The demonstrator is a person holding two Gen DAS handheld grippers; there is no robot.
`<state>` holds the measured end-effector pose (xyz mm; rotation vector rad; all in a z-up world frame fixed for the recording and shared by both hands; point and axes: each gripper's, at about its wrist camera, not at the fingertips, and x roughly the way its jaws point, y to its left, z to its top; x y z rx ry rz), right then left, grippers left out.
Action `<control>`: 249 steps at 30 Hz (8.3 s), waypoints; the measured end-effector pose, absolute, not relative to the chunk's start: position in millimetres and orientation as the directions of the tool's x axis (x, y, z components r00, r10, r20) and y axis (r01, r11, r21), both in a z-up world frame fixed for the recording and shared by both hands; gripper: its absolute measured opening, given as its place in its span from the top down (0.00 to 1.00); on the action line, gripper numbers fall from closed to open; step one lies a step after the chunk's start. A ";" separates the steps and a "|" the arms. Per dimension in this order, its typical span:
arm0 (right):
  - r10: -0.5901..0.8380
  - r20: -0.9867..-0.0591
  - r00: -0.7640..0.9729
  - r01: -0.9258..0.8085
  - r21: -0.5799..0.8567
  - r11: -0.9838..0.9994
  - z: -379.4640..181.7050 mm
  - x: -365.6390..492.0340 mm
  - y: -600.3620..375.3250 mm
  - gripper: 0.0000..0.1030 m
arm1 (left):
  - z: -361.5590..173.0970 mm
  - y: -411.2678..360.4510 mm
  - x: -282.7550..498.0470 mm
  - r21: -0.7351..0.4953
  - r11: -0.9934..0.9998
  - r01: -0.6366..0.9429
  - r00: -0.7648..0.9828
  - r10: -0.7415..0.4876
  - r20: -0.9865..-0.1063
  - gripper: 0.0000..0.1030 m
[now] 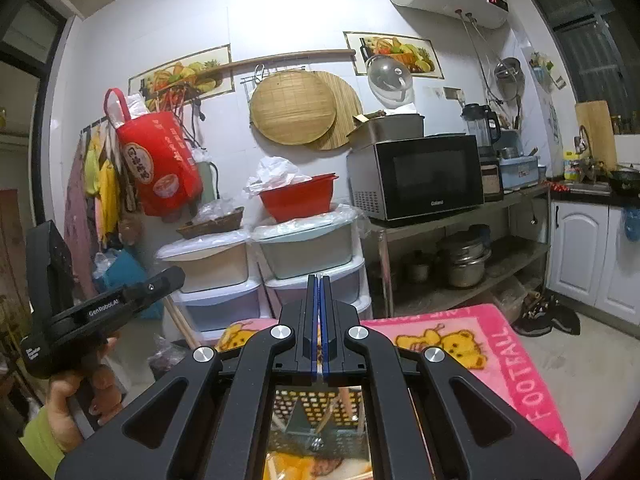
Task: Organize utensils
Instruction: 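Raise both closed tools up over the green basket, then open both tools to drop the held chopsticks into the basket, then withdraw both tools toward the chopsticks lying on the blanket, then close the left tool on a chopstick pair while the right tool grasps another chopstick, then lift both held chopsticks up toward the green basket, then carry both held chopsticks over the basket and lower them in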
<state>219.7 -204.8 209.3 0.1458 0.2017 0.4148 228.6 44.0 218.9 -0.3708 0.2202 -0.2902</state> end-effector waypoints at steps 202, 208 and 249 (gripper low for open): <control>0.568 -0.388 0.726 -0.508 0.254 0.823 74.3 101.2 -186.8 0.96 | 79.0 38.5 62.9 -0.321 0.916 0.239 0.845 -0.359 -0.397 0.97; 0.589 -0.361 0.723 -0.528 0.261 0.808 86.3 97.1 -182.6 0.96 | 87.0 35.4 63.6 -0.321 0.913 0.251 0.852 -0.366 -0.375 0.97; 0.579 -0.180 0.795 -0.547 0.199 0.813 178.0 120.5 -174.4 0.96 | 168.2 30.9 109.2 -0.294 0.899 0.324 0.891 -0.395 -0.223 0.97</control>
